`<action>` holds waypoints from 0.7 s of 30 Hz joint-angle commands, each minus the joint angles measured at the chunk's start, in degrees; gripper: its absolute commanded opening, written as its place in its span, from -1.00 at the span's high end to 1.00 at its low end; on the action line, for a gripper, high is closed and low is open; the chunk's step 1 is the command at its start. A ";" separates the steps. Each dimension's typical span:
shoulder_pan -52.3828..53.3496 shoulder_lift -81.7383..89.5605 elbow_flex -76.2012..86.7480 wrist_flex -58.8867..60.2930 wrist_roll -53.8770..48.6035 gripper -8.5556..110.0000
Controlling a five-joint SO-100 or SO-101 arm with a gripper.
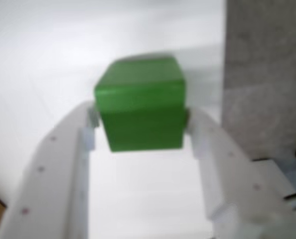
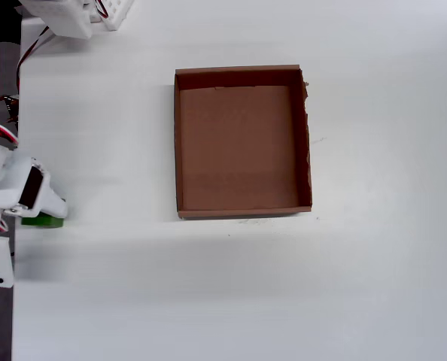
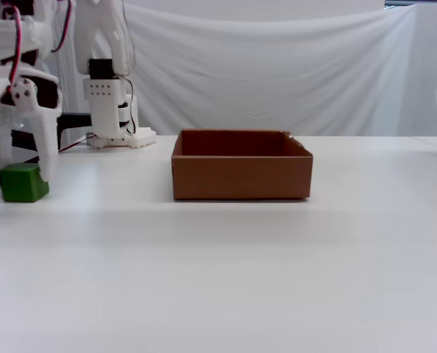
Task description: Grasp a green cube and put it in a box.
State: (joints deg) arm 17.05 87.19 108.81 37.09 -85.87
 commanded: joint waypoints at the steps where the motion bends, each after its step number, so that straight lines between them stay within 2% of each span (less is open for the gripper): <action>1: -0.44 0.35 -2.81 0.44 -1.41 0.52; 21: -0.26 0.35 -2.81 0.35 -1.49 0.61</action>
State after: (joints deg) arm 17.05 87.19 108.54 37.27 -85.87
